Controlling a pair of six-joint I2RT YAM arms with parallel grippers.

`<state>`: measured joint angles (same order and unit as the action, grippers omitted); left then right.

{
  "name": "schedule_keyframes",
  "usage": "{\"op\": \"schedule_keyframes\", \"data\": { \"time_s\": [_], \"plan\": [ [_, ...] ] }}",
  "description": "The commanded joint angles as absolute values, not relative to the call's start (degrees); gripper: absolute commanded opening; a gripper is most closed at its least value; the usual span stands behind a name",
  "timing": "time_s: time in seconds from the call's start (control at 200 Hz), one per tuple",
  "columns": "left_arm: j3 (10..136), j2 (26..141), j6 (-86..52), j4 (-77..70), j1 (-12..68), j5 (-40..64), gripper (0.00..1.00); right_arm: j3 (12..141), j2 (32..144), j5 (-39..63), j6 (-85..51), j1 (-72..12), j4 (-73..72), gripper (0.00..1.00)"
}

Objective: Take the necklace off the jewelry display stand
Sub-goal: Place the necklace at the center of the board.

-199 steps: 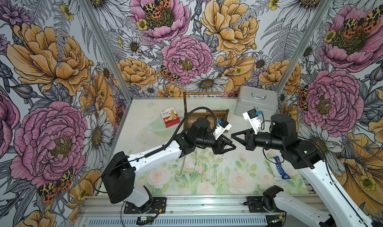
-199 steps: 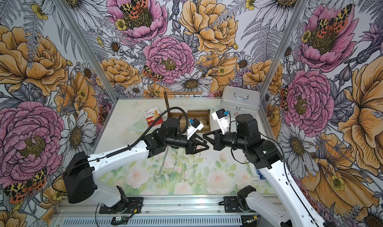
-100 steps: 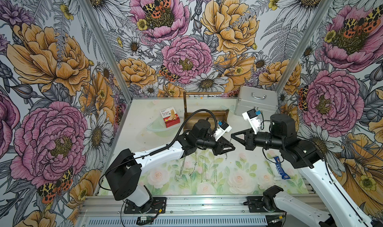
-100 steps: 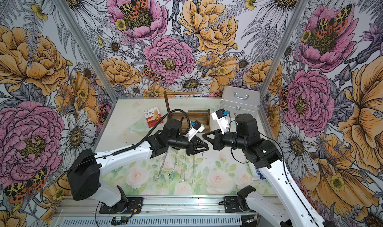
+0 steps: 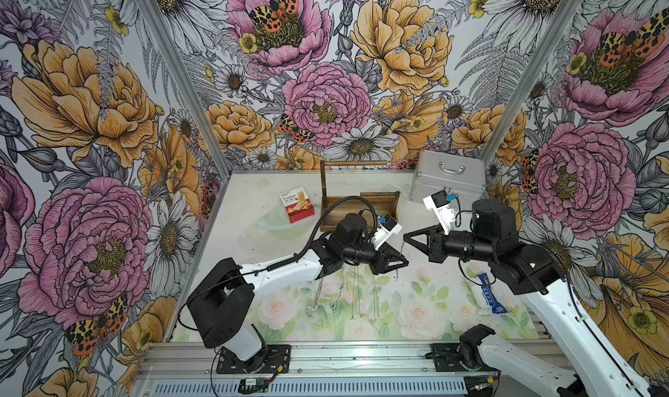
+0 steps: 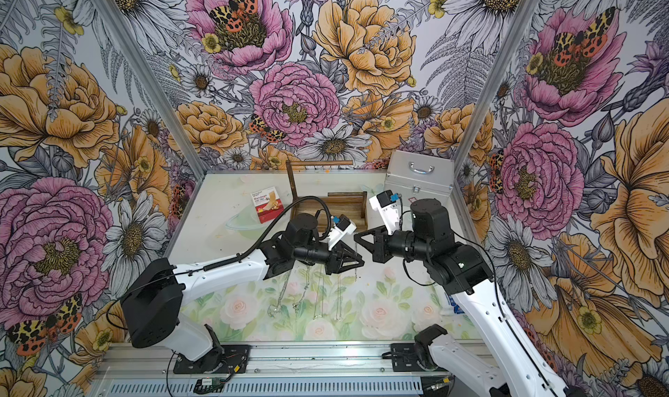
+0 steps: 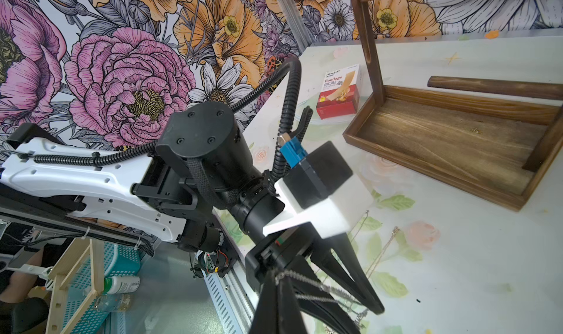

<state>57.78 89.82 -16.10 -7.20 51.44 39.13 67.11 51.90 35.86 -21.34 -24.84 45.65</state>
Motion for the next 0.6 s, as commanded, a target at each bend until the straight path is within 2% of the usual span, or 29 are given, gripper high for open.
{"op": "schedule_keyframes", "data": {
  "time_s": [0.0,0.47,0.595],
  "plan": [
    [56.86,90.86,-16.78,-9.99,50.80,40.77,0.32,67.17,51.77,35.93,-20.74,-25.31,45.38,0.00],
    [55.11,91.75,-18.48,-12.82,50.78,40.66,0.23,66.63,51.45,35.68,-20.83,-25.31,45.35,0.00],
    [54.68,91.60,-18.70,-13.17,50.82,40.39,0.13,66.58,51.50,35.49,-21.01,-25.36,45.26,0.00]
  ]
}}
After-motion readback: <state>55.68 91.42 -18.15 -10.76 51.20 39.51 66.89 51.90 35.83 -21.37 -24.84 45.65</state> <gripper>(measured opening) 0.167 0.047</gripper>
